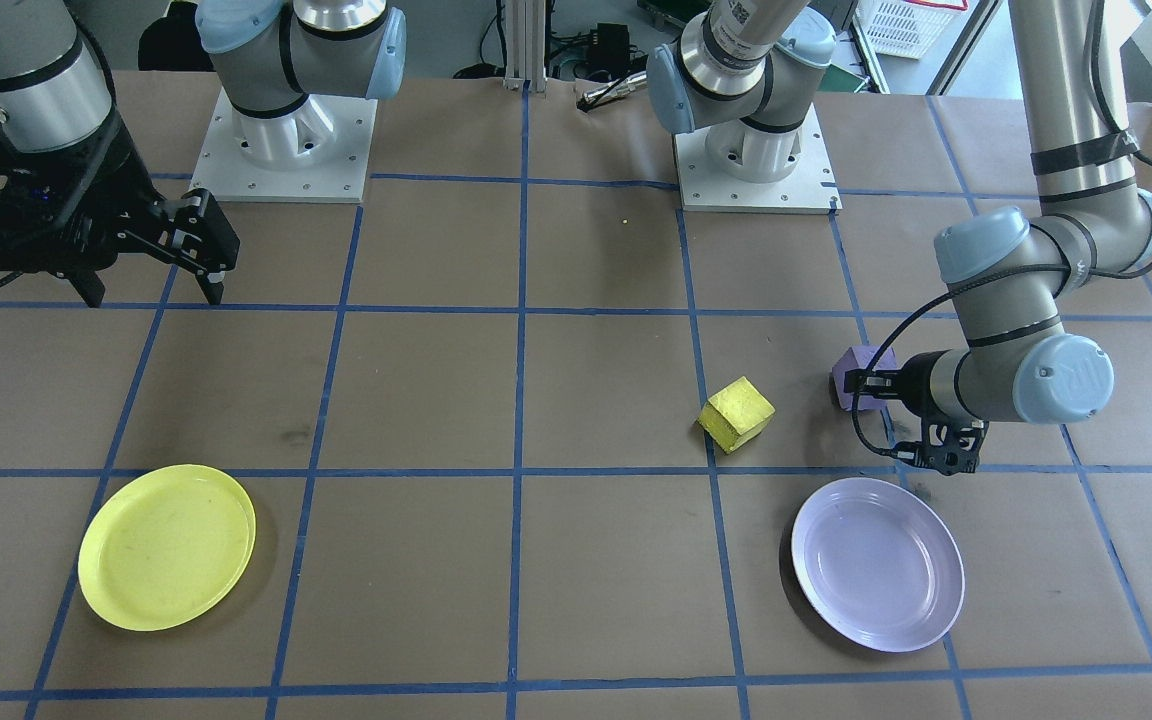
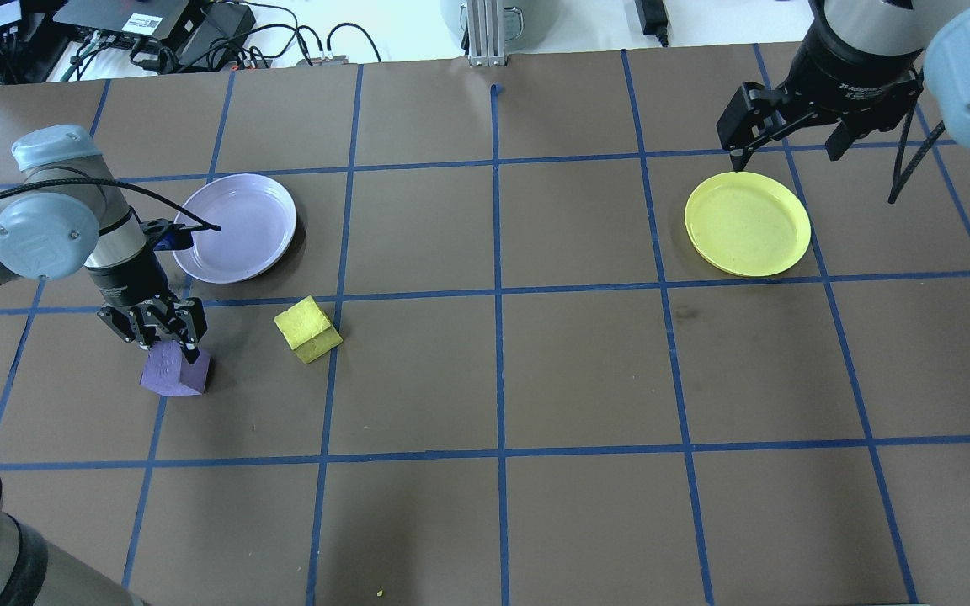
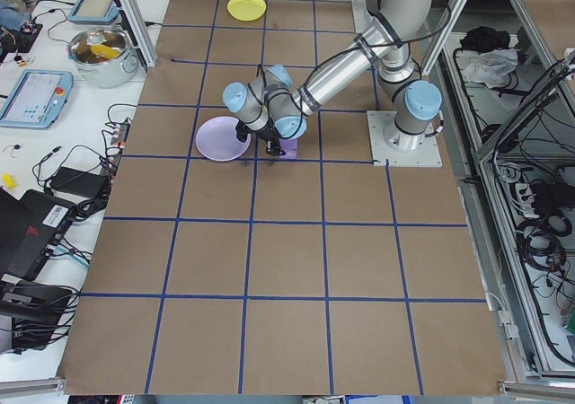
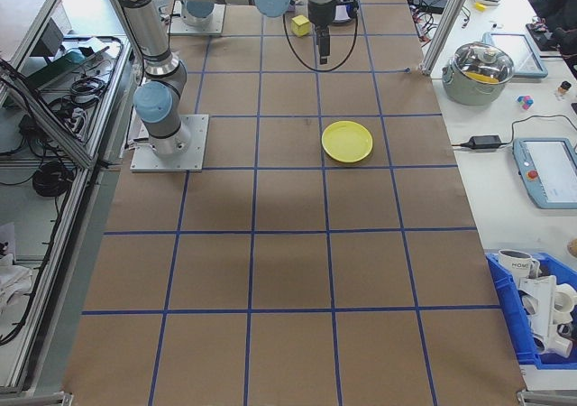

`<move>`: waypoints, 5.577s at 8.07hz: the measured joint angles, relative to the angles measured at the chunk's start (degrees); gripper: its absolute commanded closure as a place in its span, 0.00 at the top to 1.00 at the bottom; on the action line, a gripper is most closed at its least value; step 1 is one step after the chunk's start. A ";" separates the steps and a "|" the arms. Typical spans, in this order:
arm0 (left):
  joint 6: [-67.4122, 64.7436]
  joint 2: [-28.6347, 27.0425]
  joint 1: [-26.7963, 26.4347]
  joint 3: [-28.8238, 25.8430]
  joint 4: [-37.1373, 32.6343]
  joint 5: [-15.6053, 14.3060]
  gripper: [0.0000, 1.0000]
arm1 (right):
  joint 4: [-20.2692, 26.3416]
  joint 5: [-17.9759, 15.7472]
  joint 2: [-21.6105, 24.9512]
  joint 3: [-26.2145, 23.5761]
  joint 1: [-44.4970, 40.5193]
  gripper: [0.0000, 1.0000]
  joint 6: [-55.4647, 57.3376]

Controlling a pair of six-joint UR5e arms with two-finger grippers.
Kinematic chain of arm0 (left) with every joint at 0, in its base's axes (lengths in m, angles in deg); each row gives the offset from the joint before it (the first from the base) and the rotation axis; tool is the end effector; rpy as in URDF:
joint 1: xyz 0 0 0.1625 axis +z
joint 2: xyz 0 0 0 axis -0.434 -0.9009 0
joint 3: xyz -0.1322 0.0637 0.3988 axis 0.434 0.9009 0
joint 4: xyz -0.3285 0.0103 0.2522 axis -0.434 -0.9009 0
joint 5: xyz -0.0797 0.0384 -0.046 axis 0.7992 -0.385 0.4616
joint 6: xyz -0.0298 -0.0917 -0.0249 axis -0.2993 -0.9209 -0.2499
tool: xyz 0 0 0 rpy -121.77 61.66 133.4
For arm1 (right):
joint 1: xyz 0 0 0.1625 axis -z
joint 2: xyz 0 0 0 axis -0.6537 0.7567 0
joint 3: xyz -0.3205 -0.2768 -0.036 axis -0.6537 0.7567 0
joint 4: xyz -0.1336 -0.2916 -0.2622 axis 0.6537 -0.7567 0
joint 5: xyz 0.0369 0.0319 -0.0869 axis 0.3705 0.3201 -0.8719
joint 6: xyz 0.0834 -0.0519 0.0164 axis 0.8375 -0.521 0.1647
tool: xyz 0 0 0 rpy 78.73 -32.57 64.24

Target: Sort blocks by color into plates

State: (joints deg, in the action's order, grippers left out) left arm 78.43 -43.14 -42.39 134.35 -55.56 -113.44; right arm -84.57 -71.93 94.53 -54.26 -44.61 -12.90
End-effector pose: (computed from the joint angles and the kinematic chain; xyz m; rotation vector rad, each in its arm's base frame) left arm 0.0831 -0.5314 0.1828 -0.1318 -2.9922 -0.6966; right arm 0.0900 -0.5121 0.4865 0.0825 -3.0995 0.1441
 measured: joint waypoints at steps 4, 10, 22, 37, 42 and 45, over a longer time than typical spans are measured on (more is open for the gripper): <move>2.37 0.78 -1.42 -5.98 -1.49 0.77 0.04 | 0.00 -0.26 -0.03 -0.04 0.00 1.00 -0.03; -0.48 -9.91 -7.38 -31.37 -8.03 5.12 0.11 | 0.03 -0.32 -0.02 -0.04 0.00 1.00 -0.04; -8.82 -10.51 -10.97 -32.06 0.84 5.65 0.92 | 0.00 -0.18 -0.03 -0.04 0.00 1.00 -0.21; -46.34 6.94 -9.48 -2.39 0.16 11.43 1.00 | -3.62 -0.26 -0.55 -0.22 0.18 1.00 0.00; -49.81 5.14 -13.94 -0.18 7.37 11.77 1.00 | -3.25 -0.02 -0.47 -0.29 0.18 1.00 -0.14; -49.41 3.61 -14.79 0.09 7.98 11.35 1.00 | -3.39 -0.74 -0.50 -0.38 0.18 1.00 -0.16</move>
State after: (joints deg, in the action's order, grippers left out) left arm 29.01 -39.53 -57.19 134.45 -47.58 -102.09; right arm -87.97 -72.67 94.03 -54.64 -44.43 -13.07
